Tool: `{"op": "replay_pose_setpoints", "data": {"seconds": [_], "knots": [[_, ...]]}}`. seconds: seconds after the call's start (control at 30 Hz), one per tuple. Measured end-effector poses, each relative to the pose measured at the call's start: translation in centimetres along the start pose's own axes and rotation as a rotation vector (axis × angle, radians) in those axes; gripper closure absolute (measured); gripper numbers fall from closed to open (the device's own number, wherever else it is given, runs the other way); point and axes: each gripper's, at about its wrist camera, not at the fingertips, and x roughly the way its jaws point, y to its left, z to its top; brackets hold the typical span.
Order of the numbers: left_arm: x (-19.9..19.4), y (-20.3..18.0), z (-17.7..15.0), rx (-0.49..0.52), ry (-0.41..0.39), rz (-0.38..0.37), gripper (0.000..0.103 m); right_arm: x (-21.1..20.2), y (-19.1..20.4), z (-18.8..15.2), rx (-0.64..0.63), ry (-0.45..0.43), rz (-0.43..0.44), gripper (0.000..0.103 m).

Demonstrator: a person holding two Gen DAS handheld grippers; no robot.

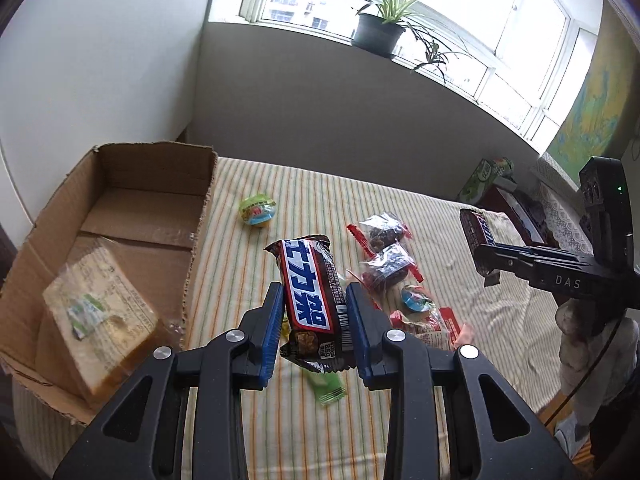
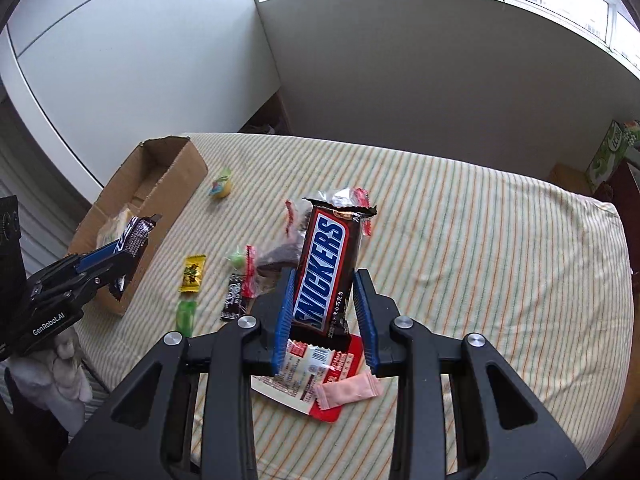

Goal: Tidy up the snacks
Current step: 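Carry both bars to the box and open both tools over it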

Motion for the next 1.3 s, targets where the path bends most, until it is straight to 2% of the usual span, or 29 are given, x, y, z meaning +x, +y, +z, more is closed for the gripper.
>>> {"op": "replay_pose_setpoints", "data": {"seconds": [0.33,0.57,0.8,1.07,1.13,1.2,1.3], "knots": [[-2.4,5.6,2.2,-0.048,-0.066,0.116,0.073,2.3,8.1,3.9,-0.113,-0.002,0.111,0.072],[-2.6,10.0,3.2,-0.097,-0.050,0.169,0.073,5.1,13.1,6.1,-0.139,0.018,0.207,0.072],[-2.2,12.4,3.5,-0.146,-0.032,0.180,0.073,8.6,17.3,7.0,-0.157,0.051,0.263,0.072],[-2.0,13.5,4.0,-0.162,-0.024,0.205,0.073,12.1,20.2,8.0,-0.176,0.078,0.261,0.072],[-2.1,13.8,4.1,-0.169,-0.021,0.215,0.073,12.1,20.4,8.1,-0.181,0.076,0.263,0.065],[-2.2,13.9,4.1,-0.180,-0.022,0.213,0.071,11.9,20.3,8.2,-0.180,0.057,0.255,0.043],[-2.3,13.8,4.0,-0.186,-0.027,0.208,0.071,11.3,20.1,8.3,-0.175,0.038,0.252,0.042]]}}
